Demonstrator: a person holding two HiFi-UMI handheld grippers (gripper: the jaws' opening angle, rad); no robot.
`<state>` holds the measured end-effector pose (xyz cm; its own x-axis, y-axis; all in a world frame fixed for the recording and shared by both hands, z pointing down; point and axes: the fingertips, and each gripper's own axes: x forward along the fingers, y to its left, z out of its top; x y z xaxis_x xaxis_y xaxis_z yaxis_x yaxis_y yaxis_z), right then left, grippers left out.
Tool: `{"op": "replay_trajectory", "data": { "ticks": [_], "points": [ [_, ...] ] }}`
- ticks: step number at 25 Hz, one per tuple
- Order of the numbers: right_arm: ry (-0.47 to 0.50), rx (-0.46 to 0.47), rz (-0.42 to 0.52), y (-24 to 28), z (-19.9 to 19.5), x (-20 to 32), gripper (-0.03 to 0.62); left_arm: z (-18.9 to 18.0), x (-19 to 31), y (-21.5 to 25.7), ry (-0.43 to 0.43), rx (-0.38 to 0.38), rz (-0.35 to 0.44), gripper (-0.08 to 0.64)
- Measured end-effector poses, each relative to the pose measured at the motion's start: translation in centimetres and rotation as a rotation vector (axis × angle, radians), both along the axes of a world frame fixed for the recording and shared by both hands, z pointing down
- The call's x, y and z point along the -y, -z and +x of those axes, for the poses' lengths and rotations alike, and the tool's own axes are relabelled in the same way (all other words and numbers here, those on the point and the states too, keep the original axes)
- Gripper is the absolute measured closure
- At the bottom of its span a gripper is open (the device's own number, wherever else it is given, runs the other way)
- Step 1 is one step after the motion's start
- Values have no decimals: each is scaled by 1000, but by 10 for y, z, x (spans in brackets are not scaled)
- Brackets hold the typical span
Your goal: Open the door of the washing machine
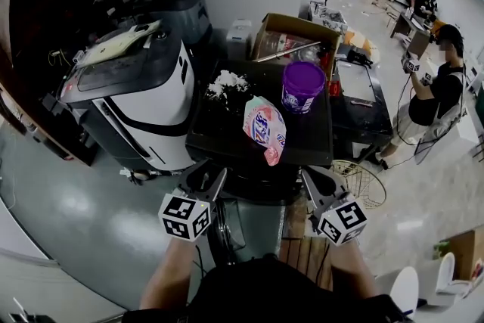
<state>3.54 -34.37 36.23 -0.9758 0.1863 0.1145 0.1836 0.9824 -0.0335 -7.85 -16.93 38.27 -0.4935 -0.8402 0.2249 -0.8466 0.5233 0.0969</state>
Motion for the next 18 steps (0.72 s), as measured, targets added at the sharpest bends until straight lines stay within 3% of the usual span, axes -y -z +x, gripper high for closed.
{"op": "replay_trajectory", "data": {
  "ticks": [5, 18],
  "points": [
    [-5, -4, -4, -3, -1, 2, 578, -4, -3, 5, 26, 28, 9, 479],
    [18, -3, -3, -6, 0, 2, 578, -7, -4, 3, 40, 36, 3, 489]
  ]
}}
